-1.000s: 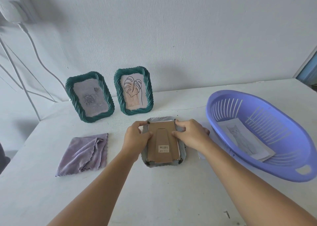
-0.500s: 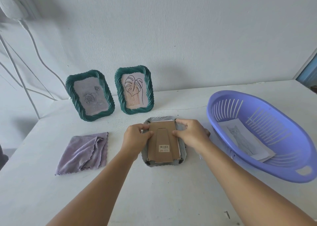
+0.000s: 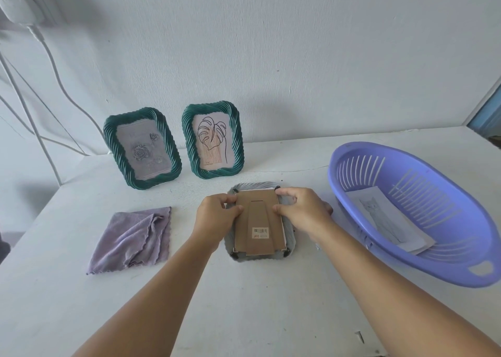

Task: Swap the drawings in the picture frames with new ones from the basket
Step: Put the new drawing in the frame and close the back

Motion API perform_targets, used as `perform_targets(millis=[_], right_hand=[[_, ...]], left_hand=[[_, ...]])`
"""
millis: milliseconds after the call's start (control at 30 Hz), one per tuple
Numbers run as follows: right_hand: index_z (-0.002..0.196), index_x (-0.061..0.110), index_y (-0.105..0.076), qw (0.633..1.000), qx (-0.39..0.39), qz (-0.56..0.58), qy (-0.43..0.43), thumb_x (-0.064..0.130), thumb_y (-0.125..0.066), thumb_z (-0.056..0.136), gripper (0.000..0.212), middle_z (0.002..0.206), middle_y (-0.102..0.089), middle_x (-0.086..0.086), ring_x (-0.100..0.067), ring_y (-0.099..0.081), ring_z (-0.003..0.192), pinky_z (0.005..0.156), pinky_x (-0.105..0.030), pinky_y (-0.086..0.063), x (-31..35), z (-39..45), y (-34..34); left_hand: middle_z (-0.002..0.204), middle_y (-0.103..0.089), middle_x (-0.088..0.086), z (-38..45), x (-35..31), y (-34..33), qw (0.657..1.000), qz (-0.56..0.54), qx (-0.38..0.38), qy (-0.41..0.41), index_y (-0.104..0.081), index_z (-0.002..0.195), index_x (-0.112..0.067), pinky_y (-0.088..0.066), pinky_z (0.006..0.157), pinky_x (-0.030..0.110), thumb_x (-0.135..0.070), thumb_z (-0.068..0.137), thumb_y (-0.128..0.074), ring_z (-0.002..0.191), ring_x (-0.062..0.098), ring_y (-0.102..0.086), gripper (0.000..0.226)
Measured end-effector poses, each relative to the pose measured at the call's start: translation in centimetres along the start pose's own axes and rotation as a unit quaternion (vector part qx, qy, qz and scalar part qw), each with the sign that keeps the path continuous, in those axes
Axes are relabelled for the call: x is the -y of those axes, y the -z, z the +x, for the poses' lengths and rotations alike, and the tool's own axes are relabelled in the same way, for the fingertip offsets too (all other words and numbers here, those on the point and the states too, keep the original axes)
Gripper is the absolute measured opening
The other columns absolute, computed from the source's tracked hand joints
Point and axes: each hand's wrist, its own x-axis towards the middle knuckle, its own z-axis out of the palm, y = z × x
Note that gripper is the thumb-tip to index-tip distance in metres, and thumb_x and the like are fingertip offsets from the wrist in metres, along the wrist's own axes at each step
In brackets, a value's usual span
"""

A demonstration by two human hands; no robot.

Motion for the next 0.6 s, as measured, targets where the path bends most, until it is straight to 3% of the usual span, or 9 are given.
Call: perform_targets(millis=[133,267,333,400,467,600], right_hand=[[0.121,0.051,-0.067,1.0,0.0,-0.001,0.007,0.05,-0.076,0.083,0.039,0.078,-0.051,0.03,-0.007,-0.048,0.092,0.089,-0.034,-0.024,0.0,0.0,0.1],[0.124,0.049,-0.066,1.0,0.006,-0.019,0.018,0.049,-0.074,0.085,0.04,0.082,-0.052,0.026,-0.009,-0.053,0.093,0.089,-0.036,-0.027,0.3,-0.4,0.3],[0.128,0.046,-0.063,0.998,-0.003,-0.058,0.033,0.049,-0.071,0.087,0.042,0.094,-0.054,0.017,-0.013,-0.057,0.1,0.098,-0.041,-0.031,0.7,-0.7,0.4],[0.132,0.047,-0.059,0.99,-0.036,-0.116,0.068,0.052,-0.067,0.089,0.044,0.11,-0.054,0.008,-0.016,-0.055,0.114,0.111,-0.049,-0.025,0.8,-1.4,0.3],[0.135,0.047,-0.057,0.981,-0.051,-0.134,0.128,0.059,-0.061,0.091,0.045,0.115,-0.05,0.009,-0.014,-0.049,0.121,0.116,-0.052,-0.015,0.8,-2.3,0.0],[0.137,0.05,-0.053,0.967,0.032,-0.132,0.216,0.076,-0.053,0.086,0.057,0.121,-0.043,0.018,-0.007,-0.041,0.126,0.119,-0.05,-0.002,0.8,-3.7,-0.4]], left_hand=[[0.109,-0.069,0.015,0.1,0.2,0.0,1.0,-0.002,0.001,-0.004,-0.075,0.118,-0.019,-0.052,0.08,0.032,-0.019,0.087,-0.078,0.095,0.023,-0.064,0.031],[0.085,-0.059,-0.006,0.1,0.2,0.0,1.0,0.001,0.002,-0.004,-0.075,0.117,-0.019,-0.046,0.072,0.028,-0.02,0.088,-0.078,0.084,0.016,-0.057,0.03],[0.083,-0.057,-0.007,0.0,0.0,0.1,1.0,0.019,0.006,-0.006,-0.073,0.117,-0.022,-0.044,0.066,0.028,-0.023,0.089,-0.076,0.08,0.015,-0.056,0.028],[0.085,-0.059,-0.004,-0.3,-0.4,0.4,0.999,0.041,0.017,-0.017,-0.068,0.118,-0.026,-0.042,0.06,0.026,-0.028,0.092,-0.072,0.077,0.014,-0.057,0.027],[0.091,-0.061,-0.002,-1.0,-0.7,1.4,0.997,0.056,0.031,-0.041,-0.062,0.123,-0.035,-0.041,0.059,0.024,-0.035,0.094,-0.069,0.078,0.013,-0.059,0.03],[0.096,-0.065,-0.007,-2.9,-0.7,4.3,0.983,0.092,0.098,-0.122,-0.065,0.12,-0.042,-0.044,0.066,0.024,-0.039,0.09,-0.075,0.069,0.006,-0.055,0.031]])
